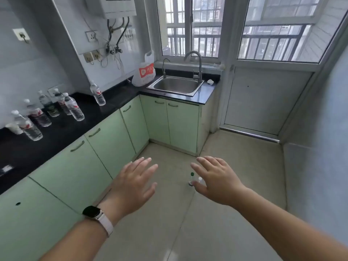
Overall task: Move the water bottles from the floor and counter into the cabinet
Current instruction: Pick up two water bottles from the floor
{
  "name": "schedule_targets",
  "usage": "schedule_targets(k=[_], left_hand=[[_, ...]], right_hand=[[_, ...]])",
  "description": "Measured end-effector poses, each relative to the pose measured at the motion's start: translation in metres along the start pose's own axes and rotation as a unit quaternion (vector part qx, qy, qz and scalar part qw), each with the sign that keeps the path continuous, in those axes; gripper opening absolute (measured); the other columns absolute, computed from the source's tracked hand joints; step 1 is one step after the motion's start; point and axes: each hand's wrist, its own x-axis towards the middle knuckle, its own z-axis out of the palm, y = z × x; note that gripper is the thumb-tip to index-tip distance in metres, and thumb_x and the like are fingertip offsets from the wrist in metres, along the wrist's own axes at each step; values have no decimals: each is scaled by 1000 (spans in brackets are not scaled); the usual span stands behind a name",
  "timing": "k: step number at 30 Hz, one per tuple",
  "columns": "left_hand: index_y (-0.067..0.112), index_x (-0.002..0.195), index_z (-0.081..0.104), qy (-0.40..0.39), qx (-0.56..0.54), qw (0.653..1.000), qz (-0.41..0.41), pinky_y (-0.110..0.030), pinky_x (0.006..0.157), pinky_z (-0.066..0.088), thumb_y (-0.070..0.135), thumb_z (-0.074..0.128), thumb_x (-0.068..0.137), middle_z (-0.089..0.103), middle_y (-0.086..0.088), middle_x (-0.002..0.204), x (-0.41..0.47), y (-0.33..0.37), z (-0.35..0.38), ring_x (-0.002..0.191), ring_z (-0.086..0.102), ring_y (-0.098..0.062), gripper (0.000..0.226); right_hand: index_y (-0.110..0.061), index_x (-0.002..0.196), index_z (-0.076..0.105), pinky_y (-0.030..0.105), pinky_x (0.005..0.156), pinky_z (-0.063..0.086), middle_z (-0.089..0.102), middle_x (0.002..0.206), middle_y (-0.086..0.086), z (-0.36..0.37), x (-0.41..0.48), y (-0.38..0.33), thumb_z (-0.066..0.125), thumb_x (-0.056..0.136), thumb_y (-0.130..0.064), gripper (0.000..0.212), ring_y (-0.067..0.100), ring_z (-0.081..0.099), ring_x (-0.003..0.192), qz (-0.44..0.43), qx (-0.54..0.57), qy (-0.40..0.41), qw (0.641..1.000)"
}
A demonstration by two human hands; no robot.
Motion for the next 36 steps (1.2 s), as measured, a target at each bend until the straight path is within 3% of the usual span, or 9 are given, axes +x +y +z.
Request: schedule_targets(k=[11,17,25,36], left_hand=[[20,130,64,-73,-6,997,-10,-43,104,33,48,50,87,62,-9,136,86,34,52,128,52,-28,53],[19,127,67,-69,-39,997,8,-42,103,31,47,50,85,63,-9,134,128,18,89,127,47,-25,53],[20,129,65,-102,-82,991,31,-44,104,35,48,49,86,63,-8,135,205,-49,167,126,56,-30,53],[14,123,70,-122,-116,977,131,-51,97,50,43,47,85,65,-14,131,318,-144,260,120,62,-35,54]], right_hand=[[-18,125,64,41,94,51,64,125,8,36,6,94,52,86,-55,55,29,60,116,25,26,-46,998],[-18,121,67,40,90,53,66,120,9,66,30,117,47,86,-54,54,30,63,110,40,32,-60,997],[-19,122,66,38,89,52,67,120,8,121,104,142,45,85,-55,56,29,63,109,96,17,-108,989],[-17,126,64,38,91,50,64,125,10,183,208,162,42,87,-58,61,30,61,112,166,-6,-184,969]])
